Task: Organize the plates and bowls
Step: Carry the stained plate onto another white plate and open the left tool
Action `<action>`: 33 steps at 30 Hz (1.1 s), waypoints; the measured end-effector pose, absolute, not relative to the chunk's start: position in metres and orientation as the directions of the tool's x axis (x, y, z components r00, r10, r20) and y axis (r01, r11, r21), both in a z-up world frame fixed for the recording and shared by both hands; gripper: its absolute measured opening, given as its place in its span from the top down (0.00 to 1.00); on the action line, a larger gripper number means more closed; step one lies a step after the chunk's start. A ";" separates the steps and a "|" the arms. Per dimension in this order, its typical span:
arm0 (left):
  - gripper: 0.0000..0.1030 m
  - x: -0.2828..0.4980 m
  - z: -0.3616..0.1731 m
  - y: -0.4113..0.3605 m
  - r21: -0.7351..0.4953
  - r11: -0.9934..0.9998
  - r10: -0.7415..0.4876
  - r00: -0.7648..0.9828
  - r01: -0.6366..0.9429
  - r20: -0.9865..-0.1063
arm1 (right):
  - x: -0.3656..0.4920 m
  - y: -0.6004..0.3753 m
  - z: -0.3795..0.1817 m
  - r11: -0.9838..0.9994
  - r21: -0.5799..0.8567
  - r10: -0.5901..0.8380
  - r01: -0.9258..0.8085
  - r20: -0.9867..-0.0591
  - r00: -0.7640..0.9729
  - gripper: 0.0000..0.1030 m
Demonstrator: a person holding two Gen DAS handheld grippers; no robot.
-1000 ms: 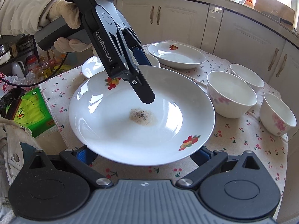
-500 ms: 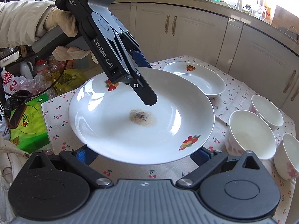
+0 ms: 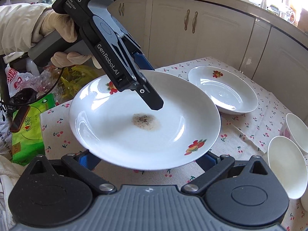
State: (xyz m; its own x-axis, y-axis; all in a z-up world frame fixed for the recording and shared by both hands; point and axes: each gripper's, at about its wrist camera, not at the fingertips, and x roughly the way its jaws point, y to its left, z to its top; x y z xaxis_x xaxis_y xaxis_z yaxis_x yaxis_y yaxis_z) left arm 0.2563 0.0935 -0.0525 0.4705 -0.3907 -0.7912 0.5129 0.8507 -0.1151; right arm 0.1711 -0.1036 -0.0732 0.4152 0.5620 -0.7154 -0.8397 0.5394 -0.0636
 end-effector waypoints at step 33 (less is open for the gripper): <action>0.24 0.263 -0.069 0.101 -0.086 0.876 -0.353 0.511 0.474 -0.784 | 0.172 -0.087 -0.078 0.582 -0.066 0.518 -0.811 -0.738 0.432 0.00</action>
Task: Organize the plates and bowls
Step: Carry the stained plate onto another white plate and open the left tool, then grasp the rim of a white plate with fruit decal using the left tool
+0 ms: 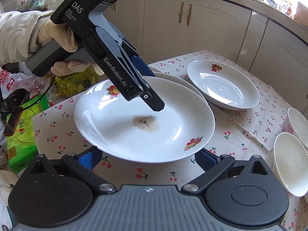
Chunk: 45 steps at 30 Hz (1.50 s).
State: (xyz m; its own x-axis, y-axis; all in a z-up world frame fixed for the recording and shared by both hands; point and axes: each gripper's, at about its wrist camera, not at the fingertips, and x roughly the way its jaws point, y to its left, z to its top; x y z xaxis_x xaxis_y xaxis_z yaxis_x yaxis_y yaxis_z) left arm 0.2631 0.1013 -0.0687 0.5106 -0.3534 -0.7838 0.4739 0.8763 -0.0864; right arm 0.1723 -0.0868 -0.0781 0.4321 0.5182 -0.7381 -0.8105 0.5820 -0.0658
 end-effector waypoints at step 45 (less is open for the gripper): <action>0.18 0.345 -0.043 0.105 -0.044 0.930 -0.280 0.628 0.365 -0.726 | 0.279 -0.142 -0.041 0.675 -0.186 0.473 -0.714 -0.634 0.612 0.00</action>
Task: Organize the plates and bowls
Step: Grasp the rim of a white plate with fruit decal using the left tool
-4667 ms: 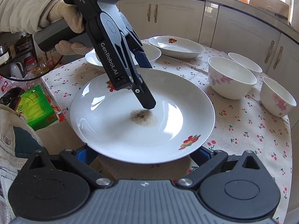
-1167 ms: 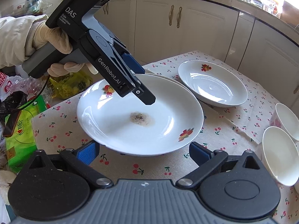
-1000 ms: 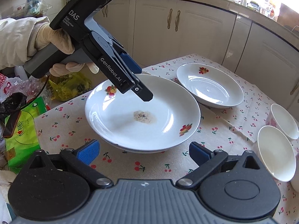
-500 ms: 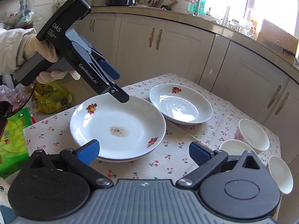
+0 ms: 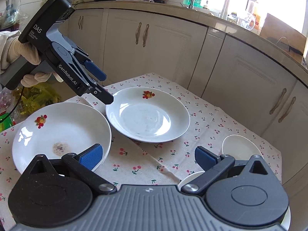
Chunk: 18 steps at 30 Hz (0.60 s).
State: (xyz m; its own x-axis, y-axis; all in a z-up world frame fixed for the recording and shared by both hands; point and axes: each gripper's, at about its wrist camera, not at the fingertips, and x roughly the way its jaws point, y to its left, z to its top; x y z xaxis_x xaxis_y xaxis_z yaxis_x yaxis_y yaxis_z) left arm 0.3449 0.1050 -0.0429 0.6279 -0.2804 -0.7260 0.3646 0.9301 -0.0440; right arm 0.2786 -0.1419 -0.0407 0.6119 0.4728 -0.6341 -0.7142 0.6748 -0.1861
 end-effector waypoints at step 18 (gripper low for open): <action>0.20 0.423 -0.077 0.102 -0.111 0.923 -0.313 0.552 0.368 -0.773 | 0.363 -0.111 -0.078 0.562 -0.151 0.439 -0.813 -0.779 0.448 0.00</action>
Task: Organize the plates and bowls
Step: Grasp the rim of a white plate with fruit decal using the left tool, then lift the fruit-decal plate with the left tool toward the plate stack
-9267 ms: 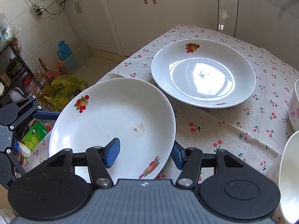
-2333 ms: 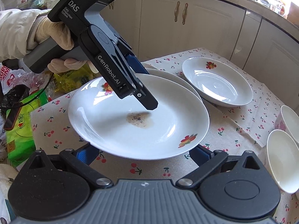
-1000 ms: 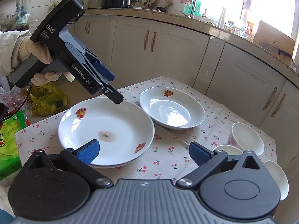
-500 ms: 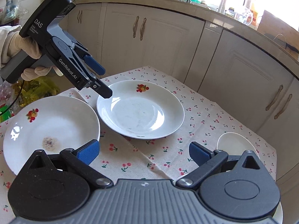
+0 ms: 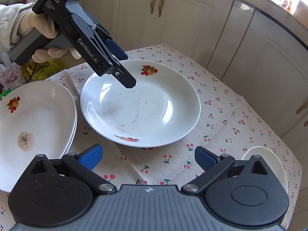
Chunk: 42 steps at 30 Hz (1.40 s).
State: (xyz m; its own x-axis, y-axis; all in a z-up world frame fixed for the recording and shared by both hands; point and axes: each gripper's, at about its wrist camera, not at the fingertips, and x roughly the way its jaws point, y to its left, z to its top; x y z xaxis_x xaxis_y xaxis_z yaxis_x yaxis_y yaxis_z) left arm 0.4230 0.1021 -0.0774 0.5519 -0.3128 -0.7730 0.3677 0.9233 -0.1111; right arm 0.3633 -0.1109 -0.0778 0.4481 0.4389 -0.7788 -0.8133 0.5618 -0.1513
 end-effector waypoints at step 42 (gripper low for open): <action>0.26 0.446 -0.091 0.097 -0.151 0.884 -0.382 0.495 0.443 -0.780 | 0.388 -0.094 -0.087 0.496 -0.098 0.485 -0.863 -0.793 0.369 0.10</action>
